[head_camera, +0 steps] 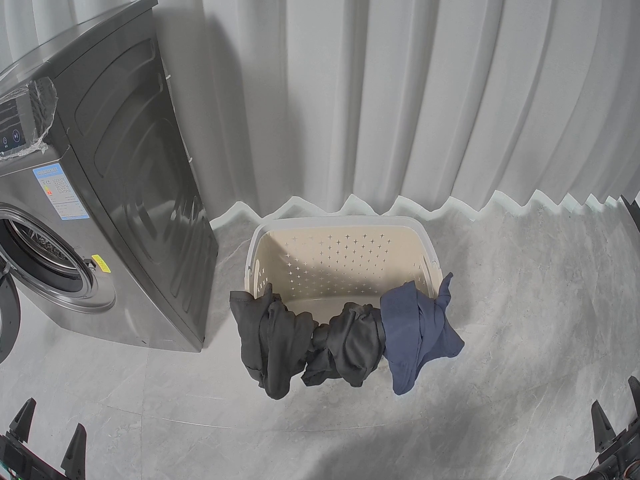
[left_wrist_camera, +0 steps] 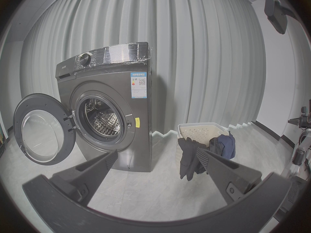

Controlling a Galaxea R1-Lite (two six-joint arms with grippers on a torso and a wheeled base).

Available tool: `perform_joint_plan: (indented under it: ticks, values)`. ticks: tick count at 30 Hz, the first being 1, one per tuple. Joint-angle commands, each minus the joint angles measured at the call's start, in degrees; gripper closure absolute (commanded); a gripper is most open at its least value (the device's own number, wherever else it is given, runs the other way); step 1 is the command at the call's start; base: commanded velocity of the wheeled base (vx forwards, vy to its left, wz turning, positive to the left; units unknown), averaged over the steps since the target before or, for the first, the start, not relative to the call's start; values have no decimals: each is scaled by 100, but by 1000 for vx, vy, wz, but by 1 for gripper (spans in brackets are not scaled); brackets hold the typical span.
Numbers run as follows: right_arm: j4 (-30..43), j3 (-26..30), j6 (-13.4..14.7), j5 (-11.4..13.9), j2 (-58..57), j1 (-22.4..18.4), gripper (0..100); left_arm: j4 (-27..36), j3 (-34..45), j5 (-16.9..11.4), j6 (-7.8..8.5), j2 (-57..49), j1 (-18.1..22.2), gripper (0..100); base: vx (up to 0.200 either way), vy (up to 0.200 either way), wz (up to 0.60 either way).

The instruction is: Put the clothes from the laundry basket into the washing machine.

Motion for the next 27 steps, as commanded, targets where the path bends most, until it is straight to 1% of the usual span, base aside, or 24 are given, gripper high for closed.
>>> perform_joint_plan:
  ticks: [1, 4, 9, 12, 14, 15, 16, 18, 19, 23, 27]
  values:
    - [14, 92, -17, 9, -93, 9, 0, 2, 92, 1, -6, -86, -1, 0, 0, 0, 0]
    - [6, 92, -17, 9, -93, 9, 0, 2, 101, -8, 11, -86, -1, 0, 0, 0, 0]
    - [-3, 101, 1, 9, -93, 0, 0, 2, 92, -8, -6, -77, -1, 0, 0, 0, 0]
    - [-56, 92, -52, 18, -93, -8, 0, 2, 92, 1, -6, -77, -1, 0, 0, 0, 0]
    - [-214, -286, -17, 70, -93, 18, 0, 2, 92, 1, -15, -86, -1, 0, 0, 0, 0]
    - [-205, -628, -8, 53, -40, 35, 0, 2, 92, -8, -6, -77, -1, 0, 0, 0, 0]
    - [-188, -918, 1, 26, 153, 53, 0, 2, 92, -8, -6, -77, -1, 0, 0, 0, 0]
    - [-100, -1217, -8, 26, 540, 71, 0, 2, 101, 1, -6, -77, -1, 0, 0, 0, 0]
    - [-56, -1261, -8, 53, 654, 71, 0, 2, 92, 1, -6, -77, -1, 0, 0, 0, 0]
    - [32, -1120, 1, 132, 1973, 211, 0, 2, 92, -8, -6, -77, -1, 0, 0, 0, 0]
    - [-38, -1050, 106, 237, 2966, 317, 0, 2, 101, -8, -6, -77, -1, 0, 0, 0, 0]
